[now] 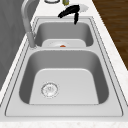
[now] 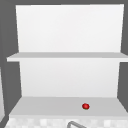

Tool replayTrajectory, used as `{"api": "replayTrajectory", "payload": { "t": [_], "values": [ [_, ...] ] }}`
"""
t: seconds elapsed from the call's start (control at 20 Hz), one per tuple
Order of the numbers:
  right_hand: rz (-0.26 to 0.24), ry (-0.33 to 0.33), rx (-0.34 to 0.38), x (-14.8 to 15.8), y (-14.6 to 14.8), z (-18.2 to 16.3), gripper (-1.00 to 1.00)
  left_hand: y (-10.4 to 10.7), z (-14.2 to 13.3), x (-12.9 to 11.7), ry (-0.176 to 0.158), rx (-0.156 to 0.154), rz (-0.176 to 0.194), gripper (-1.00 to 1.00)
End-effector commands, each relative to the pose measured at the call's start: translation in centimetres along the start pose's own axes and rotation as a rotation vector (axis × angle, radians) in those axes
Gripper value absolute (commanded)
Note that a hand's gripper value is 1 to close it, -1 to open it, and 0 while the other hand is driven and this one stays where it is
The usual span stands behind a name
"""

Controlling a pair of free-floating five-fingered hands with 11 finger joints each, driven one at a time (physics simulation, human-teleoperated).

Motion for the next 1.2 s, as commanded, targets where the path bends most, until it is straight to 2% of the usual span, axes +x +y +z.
{"api": "replayTrajectory", "payload": {
  "t": [0.0,0.15,0.3,0.4,0.55,0.85,1.15],
  "values": [
    [0.060,-0.026,-0.108,0.1,0.5,-1.2,-1.00,0.0,0.0,0.0,0.000,0.000,0.000,0.00],
    [0.089,-0.033,-0.181,0.2,0.9,-2.2,-1.00,0.0,0.0,0.0,0.000,0.000,0.000,0.00],
    [0.163,-0.026,-0.201,0.8,0.8,-3.2,-1.00,0.0,0.0,0.0,0.000,0.000,0.000,0.00],
    [0.205,-0.026,-0.177,1.5,0.9,-3.7,-1.00,0.0,0.0,0.0,0.000,0.000,0.000,0.00],
    [0.243,-0.014,-0.147,2.4,1.2,-4.5,-1.00,0.0,0.0,0.0,0.000,0.000,0.000,0.00],
    [0.331,-0.009,-0.128,4.9,1.6,-6.7,-1.00,0.0,0.0,0.0,0.000,0.000,0.000,0.00],
    [0.349,-0.008,-0.103,7.6,1.4,-10.1,-1.00,0.0,0.0,0.0,0.000,0.000,0.000,0.00]
  ]
}}
